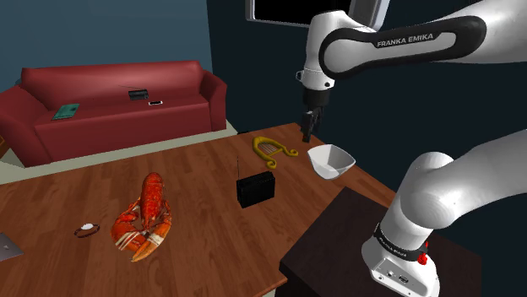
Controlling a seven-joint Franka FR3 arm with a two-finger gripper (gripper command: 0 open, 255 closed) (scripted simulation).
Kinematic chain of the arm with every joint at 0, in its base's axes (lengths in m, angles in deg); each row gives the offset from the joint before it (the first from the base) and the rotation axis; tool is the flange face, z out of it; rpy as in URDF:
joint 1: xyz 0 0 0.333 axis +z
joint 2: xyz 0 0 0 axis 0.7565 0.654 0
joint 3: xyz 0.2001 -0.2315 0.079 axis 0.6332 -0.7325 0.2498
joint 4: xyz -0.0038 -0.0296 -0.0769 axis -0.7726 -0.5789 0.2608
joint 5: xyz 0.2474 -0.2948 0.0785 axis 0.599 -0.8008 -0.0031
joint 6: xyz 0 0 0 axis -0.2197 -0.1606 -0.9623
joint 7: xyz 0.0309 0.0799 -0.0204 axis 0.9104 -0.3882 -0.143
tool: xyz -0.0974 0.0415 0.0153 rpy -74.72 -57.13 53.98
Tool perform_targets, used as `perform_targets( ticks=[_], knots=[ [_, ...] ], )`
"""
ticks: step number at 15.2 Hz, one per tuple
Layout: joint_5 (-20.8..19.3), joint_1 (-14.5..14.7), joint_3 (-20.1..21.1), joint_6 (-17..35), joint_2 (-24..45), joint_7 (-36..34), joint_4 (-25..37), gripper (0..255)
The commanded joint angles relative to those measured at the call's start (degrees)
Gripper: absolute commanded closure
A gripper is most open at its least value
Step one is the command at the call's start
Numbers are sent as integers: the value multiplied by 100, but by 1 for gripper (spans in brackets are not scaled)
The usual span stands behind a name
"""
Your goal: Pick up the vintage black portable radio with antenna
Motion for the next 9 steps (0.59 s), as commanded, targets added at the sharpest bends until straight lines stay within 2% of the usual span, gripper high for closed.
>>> perform_targets(
  ticks=[1, 9],
  knots=[
    [-114, 83, -66, 532, 237, 393, -194, 0],
    [-511, 357, -318, 2552, 1628, 1825, -453, 0]
  ],
)
